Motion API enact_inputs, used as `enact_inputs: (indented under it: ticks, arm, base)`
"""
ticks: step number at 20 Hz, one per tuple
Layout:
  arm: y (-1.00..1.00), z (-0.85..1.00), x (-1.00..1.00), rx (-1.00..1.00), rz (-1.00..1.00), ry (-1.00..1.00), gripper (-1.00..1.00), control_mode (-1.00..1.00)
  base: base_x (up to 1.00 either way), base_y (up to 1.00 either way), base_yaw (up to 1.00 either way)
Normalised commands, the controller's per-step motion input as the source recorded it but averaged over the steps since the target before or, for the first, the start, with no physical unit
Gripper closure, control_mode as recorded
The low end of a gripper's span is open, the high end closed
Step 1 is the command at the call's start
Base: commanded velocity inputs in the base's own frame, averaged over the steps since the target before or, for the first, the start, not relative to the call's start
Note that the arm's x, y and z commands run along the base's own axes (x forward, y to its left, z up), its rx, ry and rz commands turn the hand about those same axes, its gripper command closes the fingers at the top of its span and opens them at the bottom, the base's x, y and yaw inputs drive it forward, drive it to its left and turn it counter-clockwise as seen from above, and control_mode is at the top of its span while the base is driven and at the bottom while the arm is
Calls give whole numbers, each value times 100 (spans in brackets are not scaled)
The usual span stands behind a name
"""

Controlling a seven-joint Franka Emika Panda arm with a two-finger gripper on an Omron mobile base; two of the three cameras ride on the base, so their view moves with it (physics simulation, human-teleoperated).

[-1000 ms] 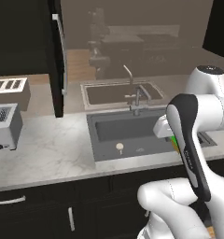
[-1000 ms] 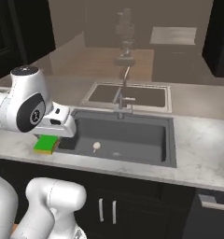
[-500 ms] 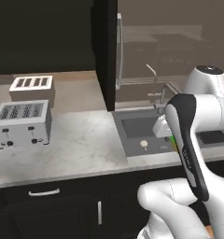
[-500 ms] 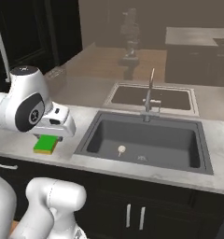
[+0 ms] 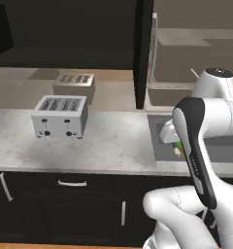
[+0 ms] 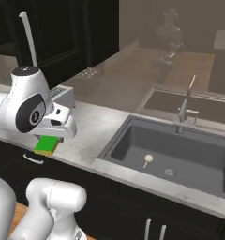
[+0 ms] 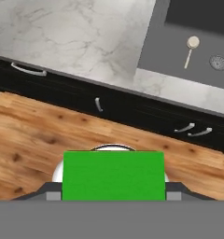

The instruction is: Pick up the dish brush and sponge from the sink, and place them back in the cabinet, and close the cabinet doors.

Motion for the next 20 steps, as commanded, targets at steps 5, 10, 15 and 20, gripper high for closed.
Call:
enact_inputs:
  ticks: [5,10,15,20]
  arm:
    - [0,0,0,0,0,0,100,100]
    - [0,0,0,0,0,0,100,100]
    - [0,0,0,0,0,0,100,100]
    - [0,0,0,0,0,0,100,100]
  base:
    - [0,26,42]
    - [-8,48,35]
    - [-24,82,27]
    - [-13,90,8]
